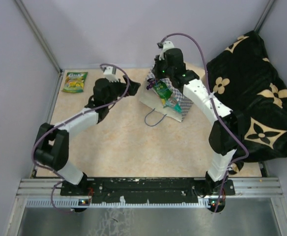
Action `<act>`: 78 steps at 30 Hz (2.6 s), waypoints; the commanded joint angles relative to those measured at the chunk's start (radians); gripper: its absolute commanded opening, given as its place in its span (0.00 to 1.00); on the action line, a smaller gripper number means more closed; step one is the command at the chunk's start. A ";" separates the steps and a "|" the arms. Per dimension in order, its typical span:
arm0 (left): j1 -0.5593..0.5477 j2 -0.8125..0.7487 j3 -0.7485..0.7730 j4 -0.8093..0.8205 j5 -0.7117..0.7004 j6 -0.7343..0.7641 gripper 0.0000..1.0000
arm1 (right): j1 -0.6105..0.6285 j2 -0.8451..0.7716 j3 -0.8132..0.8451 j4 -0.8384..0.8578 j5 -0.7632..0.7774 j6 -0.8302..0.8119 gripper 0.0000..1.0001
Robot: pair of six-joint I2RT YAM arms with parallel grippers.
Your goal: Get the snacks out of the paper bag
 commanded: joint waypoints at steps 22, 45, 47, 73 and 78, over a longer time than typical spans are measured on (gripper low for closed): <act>-0.005 0.598 0.296 0.251 0.246 -0.266 1.00 | -0.066 0.220 0.351 -0.100 0.124 0.011 0.00; -0.094 0.664 0.264 0.399 0.326 -0.420 0.65 | -0.105 0.215 0.236 -0.016 0.130 0.114 0.00; -0.119 0.700 0.304 0.395 0.321 -0.421 0.64 | -0.105 0.206 0.211 0.005 0.119 0.122 0.00; -0.151 0.638 0.313 0.232 0.025 -0.185 0.72 | -0.105 0.130 0.116 0.071 0.099 0.105 0.00; -0.163 0.688 0.413 0.202 0.078 -0.198 0.72 | -0.104 0.121 0.113 0.058 0.109 0.104 0.00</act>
